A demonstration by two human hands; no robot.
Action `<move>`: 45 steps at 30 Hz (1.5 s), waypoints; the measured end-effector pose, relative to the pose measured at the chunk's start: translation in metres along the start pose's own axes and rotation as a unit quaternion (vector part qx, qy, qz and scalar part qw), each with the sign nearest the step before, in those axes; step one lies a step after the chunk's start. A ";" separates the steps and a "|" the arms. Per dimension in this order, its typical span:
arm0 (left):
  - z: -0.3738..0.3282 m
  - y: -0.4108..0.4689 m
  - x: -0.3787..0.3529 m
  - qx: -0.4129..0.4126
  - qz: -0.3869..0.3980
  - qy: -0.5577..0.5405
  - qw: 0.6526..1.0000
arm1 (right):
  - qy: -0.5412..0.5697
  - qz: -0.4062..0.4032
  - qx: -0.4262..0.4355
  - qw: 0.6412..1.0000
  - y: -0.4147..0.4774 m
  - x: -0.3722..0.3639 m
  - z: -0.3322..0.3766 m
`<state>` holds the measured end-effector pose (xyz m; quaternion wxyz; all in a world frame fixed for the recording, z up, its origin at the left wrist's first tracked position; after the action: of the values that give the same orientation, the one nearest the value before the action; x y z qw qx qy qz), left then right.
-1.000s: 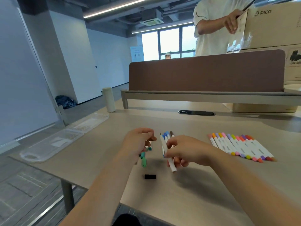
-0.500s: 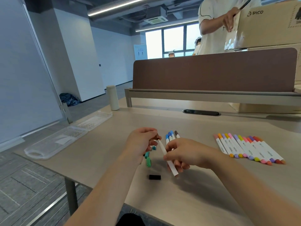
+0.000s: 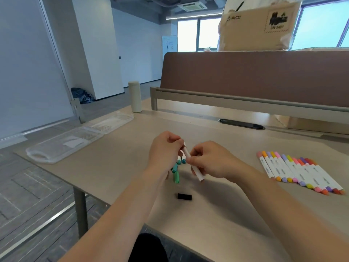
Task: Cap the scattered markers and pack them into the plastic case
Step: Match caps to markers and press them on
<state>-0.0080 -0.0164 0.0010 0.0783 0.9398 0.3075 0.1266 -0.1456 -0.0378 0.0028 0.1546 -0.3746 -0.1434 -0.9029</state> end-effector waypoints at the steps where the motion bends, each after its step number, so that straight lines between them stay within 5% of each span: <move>1: 0.003 0.003 0.001 0.003 -0.003 0.002 1.000 | -0.009 -0.004 0.001 1.000 0.003 -0.002 0.000; 20: 0.022 0.043 0.021 0.036 0.079 0.013 0.996 | -0.297 -0.054 -0.094 0.949 0.059 -0.020 -0.027; 28: 0.029 0.047 0.025 0.037 0.076 0.012 0.996 | -0.274 -0.085 -0.058 0.956 0.080 -0.030 -0.010; 34: 0.031 0.048 0.030 0.026 0.084 0.010 0.996 | -0.319 -0.017 -0.104 0.942 0.090 -0.043 -0.002; 41: 0.032 0.045 0.041 -0.019 0.101 0.092 0.990 | -0.369 0.038 -0.114 0.922 0.088 -0.048 0.002; 45: 0.030 0.033 0.041 -0.069 0.162 0.233 0.956 | -0.308 0.015 -0.100 0.946 0.079 -0.036 0.011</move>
<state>0.0508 -0.0200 -0.0121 0.0471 0.9137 0.1512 0.3742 -0.0837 -0.0998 -0.0040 0.0780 -0.6497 -0.0874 -0.7511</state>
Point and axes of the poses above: each hand's wrist, its own y-axis towards the middle knuckle, its own x-axis out of the back of the hand, z = x × y, the point moved 7 cm from there along y, towards the middle knuckle, and after that the axes turned 9 degrees about -z, right-handed, at the moved point
